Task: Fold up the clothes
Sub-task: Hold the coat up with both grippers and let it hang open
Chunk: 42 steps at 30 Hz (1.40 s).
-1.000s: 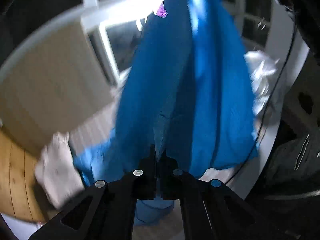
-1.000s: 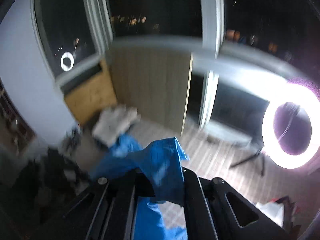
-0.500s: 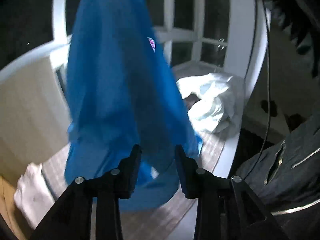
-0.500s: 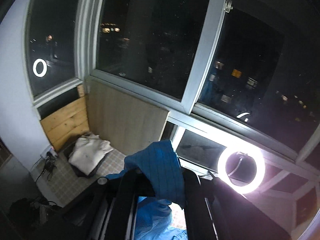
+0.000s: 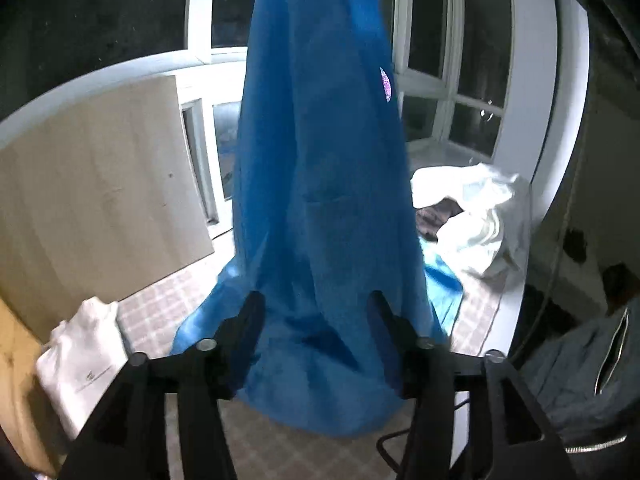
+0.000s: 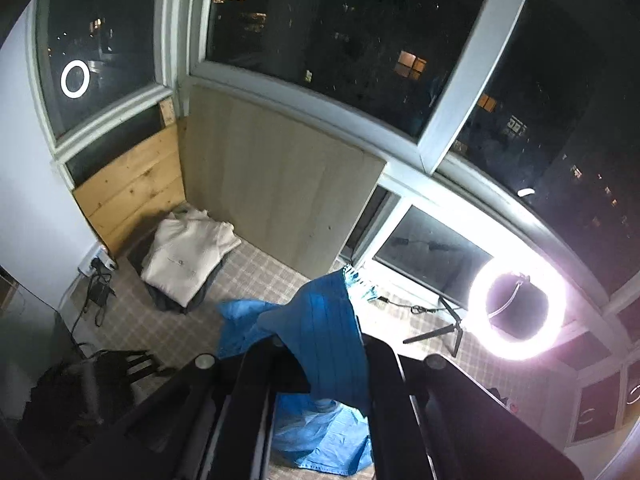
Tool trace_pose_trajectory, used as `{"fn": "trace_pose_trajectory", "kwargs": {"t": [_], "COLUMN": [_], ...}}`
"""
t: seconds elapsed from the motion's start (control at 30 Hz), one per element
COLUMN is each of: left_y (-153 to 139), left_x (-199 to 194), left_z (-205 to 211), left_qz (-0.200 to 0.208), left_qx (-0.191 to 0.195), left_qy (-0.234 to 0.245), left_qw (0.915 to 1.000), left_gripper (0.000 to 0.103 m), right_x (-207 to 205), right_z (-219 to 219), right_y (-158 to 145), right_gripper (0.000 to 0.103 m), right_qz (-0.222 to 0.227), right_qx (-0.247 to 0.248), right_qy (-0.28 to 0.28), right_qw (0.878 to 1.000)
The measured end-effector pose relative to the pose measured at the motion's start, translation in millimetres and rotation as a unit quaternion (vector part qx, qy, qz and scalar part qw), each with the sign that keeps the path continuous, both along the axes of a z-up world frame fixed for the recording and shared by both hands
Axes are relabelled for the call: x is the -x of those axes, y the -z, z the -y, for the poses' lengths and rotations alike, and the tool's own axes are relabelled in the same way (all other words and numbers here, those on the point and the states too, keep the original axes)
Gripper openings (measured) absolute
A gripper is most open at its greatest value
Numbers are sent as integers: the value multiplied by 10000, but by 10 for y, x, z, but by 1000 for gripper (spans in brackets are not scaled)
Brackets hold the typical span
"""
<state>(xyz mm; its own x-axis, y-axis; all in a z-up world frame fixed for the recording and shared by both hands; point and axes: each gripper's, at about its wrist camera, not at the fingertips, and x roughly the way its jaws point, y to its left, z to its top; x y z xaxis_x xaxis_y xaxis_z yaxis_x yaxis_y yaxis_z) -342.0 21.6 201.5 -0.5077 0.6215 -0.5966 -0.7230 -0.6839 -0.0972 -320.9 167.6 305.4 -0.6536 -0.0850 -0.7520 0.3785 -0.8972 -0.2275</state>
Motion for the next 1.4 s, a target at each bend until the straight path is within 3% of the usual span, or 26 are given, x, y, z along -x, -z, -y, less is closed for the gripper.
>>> {"fn": "trace_pose_trajectory", "kwargs": {"t": [0.13, 0.23, 0.37, 0.47, 0.53, 0.6, 0.63, 0.73, 0.83, 0.93, 1.03, 1.07, 1.13, 1.2, 1.27, 1.4], "left_y": [-126, -541, -1202, -1641, -1774, -1737, -1651, -1277, -929, -704, -509, -475, -422, -369, -308, -273], "left_x": [181, -4, -345, -682, -864, -970, -964, -904, -841, -765, -643, -603, -536, -444, -449, -562], "left_z": [-199, -298, -248, -120, -106, -267, -393, -708, -731, -823, -1031, -1116, -1292, -1421, -1413, -1547], "left_qz": [171, -219, -968, -1497, -1603, -1411, -1338, -1090, -847, -889, -679, -486, -542, -639, -317, -235], "left_qx": [-324, -453, -293, -314, -432, -575, -467, 113, 310, 240, 1, -194, -16, 361, 55, 162], "left_qy": [265, 419, 115, -89, -87, 223, 339, 218, -612, -1490, -2100, -2095, -2401, -3008, -3274, -3341], "left_qw": [9990, 9979, 9948, 9882, 9861, 9881, 9893, 9937, 9940, 9845, 9753, 9764, 9692, 9509, 9443, 9421], "left_gripper": [55, 54, 36, 31, 31, 37, 42, 42, 42, 55, 55, 57, 59, 58, 58, 59], "right_x": [-197, -347, -590, -683, -722, -692, -670, -573, -488, -439, -425, -431, -435, -444, -417, -307], "right_z": [12, -59, -145, -176, -169, -139, -117, -44, 5, 48, 75, 72, 52, -2, -96, -349], "right_y": [-477, -1020, -1701, -1993, -2073, -2015, -1967, -1705, -1405, -1064, -773, -685, -542, -444, -354, -224], "right_gripper": [2, 2, 2, 2, 2, 2, 2, 2, 2, 2, 2, 2, 2, 2, 2, 2], "right_qz": [-443, -893, -1613, -1964, -2034, -1942, -1876, -1610, -1333, -1031, -780, -701, -587, -499, -444, -282], "right_qx": [-68, -82, -104, -142, 12, 131, 172, 163, 166, 171, 131, 156, 151, 116, 84, 297], "right_qy": [-151, -96, 86, 214, 96, -36, -104, -274, -422, -627, -818, -891, -998, -1062, -1095, -1056], "right_qw": [9989, 9959, 9868, 9802, 9791, 9809, 9820, 9864, 9900, 9925, 9935, 9934, 9932, 9930, 9930, 9936]}}
